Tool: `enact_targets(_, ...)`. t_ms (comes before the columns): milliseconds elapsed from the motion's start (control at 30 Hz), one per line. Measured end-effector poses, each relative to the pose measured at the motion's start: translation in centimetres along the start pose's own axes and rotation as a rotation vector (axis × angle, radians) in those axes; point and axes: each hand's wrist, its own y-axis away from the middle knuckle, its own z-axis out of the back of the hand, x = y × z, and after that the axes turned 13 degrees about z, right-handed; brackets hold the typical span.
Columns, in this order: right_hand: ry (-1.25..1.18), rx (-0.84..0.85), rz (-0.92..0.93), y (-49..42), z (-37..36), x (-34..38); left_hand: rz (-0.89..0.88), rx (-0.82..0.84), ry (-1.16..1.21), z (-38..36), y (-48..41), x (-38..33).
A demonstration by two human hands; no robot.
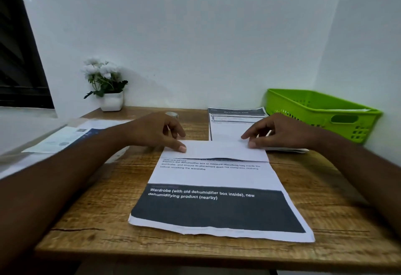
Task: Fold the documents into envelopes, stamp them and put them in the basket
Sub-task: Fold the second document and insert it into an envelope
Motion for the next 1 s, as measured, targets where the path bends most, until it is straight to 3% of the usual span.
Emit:
enact_targets(167,0.032,0.047,-0.080,-0.1,-0.5,0.9,-0.036,0.015,-0.021,-0.2,-0.1,0.0)
enact_targets(500,-0.054,-0.042,-0.029,0.0,-0.6,1.2,-0.009,0.026,0.098,-0.4,0.1,-0.5)
enact_targets(600,-0.219,-0.085,-0.007,0.0,-0.3,1.5,-0.008,-0.005,0.232,0.0,0.3,-0.6)
enact_targets(800,-0.297,-0.151,0.052,0.1,0.0,1.5,-0.054,-0.075,0.540,1.1,0.9,-1.0)
enact_targets(1000,-0.302,-0.065,0.055,0.4,0.1,1.3,-0.112,0.164,0.486,1.7,1.5,-0.8)
